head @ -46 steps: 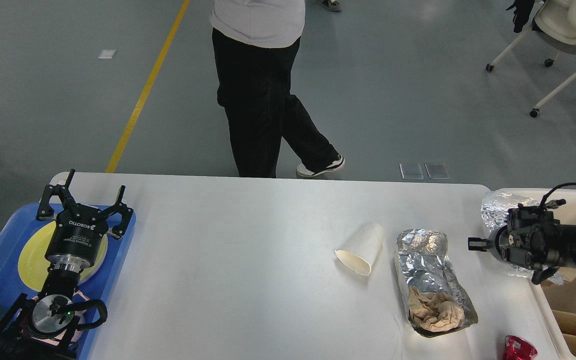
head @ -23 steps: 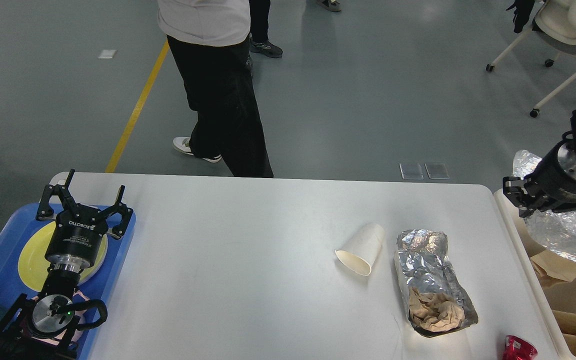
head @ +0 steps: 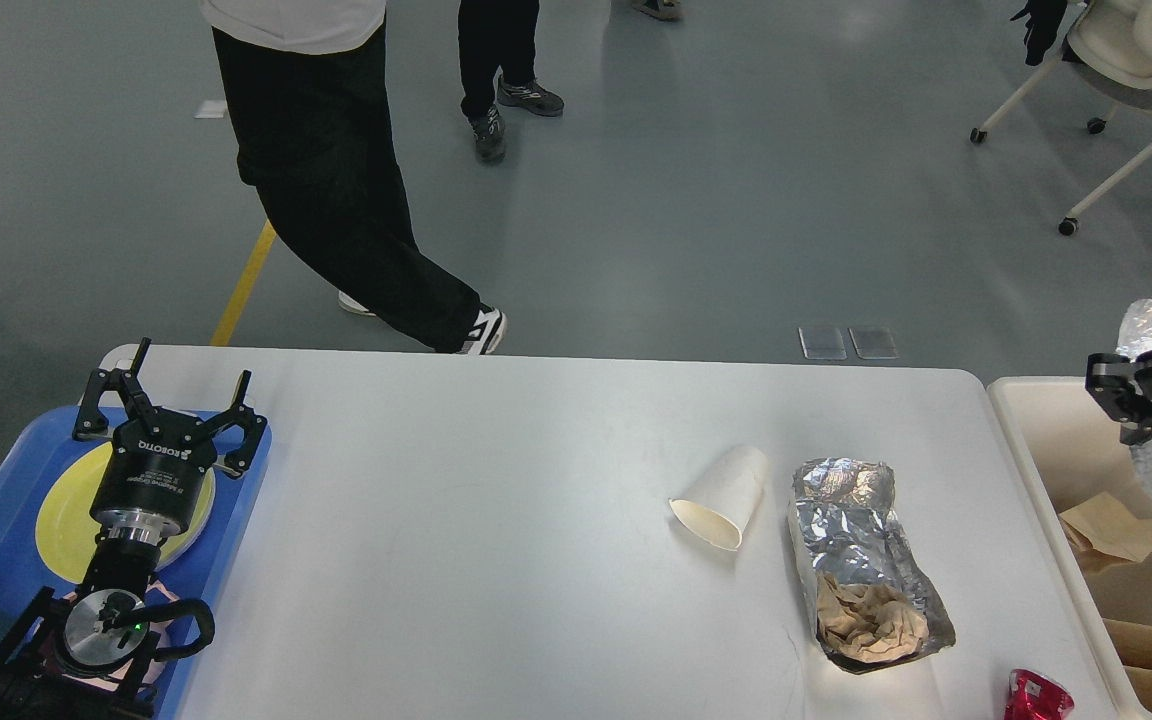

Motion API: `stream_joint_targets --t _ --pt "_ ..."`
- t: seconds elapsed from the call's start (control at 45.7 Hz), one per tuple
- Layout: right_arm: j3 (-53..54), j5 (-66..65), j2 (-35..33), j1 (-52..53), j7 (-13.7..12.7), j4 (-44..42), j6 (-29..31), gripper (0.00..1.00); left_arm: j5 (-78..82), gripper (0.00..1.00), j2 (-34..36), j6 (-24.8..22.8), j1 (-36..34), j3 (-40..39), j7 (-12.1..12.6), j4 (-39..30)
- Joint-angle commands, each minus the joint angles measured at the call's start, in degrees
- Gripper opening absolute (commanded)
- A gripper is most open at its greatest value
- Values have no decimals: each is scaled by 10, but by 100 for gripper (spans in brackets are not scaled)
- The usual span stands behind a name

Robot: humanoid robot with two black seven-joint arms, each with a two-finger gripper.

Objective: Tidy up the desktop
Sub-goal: 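Lift the crumpled foil and drop it into the white bin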

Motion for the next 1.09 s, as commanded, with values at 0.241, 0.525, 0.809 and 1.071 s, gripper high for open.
stream_joint_targets --t 0.241,0.525,0.809,1.071 --pt "181 4 -78 -435 -6 -334 -90 0 0 96 0 0 0 0 0 0" --pt "306 4 3 -746 -6 -653 -110 0 0 96 0 0 0 0 1 0" --pt "379 4 101 -937 -5 -860 -163 0 0 96 0 0 0 0 0 0" --pt "385 4 102 -950 -6 -865 -174 0 0 96 0 0 0 0 0 0"
